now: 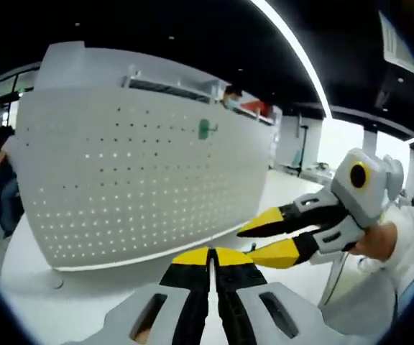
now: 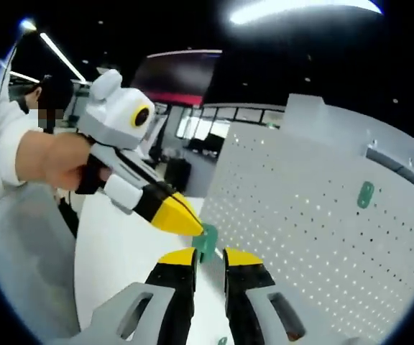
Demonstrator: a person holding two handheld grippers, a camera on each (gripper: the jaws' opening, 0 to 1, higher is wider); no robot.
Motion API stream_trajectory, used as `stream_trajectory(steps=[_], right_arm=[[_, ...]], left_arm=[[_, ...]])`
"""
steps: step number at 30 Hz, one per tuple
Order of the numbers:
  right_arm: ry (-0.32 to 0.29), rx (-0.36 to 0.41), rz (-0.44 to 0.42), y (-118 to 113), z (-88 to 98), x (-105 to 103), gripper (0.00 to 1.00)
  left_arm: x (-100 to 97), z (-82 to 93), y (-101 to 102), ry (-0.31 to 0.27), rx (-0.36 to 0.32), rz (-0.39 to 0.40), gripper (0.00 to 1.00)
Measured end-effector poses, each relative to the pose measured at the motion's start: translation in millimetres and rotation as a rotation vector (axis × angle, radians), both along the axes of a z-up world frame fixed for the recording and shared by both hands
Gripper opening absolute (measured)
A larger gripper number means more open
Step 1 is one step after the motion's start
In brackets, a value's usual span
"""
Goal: Insert the hook assembly into the mounting plate slot until the hook locks in place.
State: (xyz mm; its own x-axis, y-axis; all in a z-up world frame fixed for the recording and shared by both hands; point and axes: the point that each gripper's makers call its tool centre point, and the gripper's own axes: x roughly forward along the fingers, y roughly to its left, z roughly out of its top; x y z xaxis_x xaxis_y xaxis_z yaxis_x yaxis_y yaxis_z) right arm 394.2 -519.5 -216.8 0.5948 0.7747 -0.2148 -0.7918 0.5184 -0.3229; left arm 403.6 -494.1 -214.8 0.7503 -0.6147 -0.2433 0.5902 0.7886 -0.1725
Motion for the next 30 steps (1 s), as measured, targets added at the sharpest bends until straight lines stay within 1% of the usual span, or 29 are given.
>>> stream_trajectory(steps=[3,4,5,6,8,11,13,17,30], right_arm=[[-0.007,0.0,-0.008,0,-0.8,1,0.11],[-0.032,-0.005,-0.014,-1,0.9,2,0.1],[-0.041,-0.011,-0.013,0,1.0,2,0.09],[-0.042,-0.025,-0.012,1,-1.0,1,0.09],[-0.055,-0.031,-0.007,3,-0.7,0,0.07],[-0.062,-0.037,-0.004,5,-1.0,0,0.06],[-0.086,-0.051,-0.008,5,0.3,1,0.05],[-0.079,-0.043,-0.011,5,1.4,3,0.03],[-0.078,-0.04,-0.019,3,1.7,5,0.02]], left_arm=[[0.1,0.6,-2,0.005,-0.003,-0.001,0.02],[0.1,0.3,-3,0.009,-0.001,-0.001,0.02],[0.0,0.1,-3,0.011,-0.001,-0.001,0.02],[0.0,0.5,-4,0.011,-0.005,-0.002,0.02],[-0.3,0.8,-5,0.023,-0.022,-0.003,0.02],[-1.8,2.1,-9,0.024,-0.032,-0.011,0.02],[-2.7,2.8,-10,0.025,-0.037,-0.015,0.02],[-2.6,4.2,-11,0.026,-0.04,-0.018,0.02],[-2.8,6.5,-14,0.033,-0.053,-0.026,0.02]])
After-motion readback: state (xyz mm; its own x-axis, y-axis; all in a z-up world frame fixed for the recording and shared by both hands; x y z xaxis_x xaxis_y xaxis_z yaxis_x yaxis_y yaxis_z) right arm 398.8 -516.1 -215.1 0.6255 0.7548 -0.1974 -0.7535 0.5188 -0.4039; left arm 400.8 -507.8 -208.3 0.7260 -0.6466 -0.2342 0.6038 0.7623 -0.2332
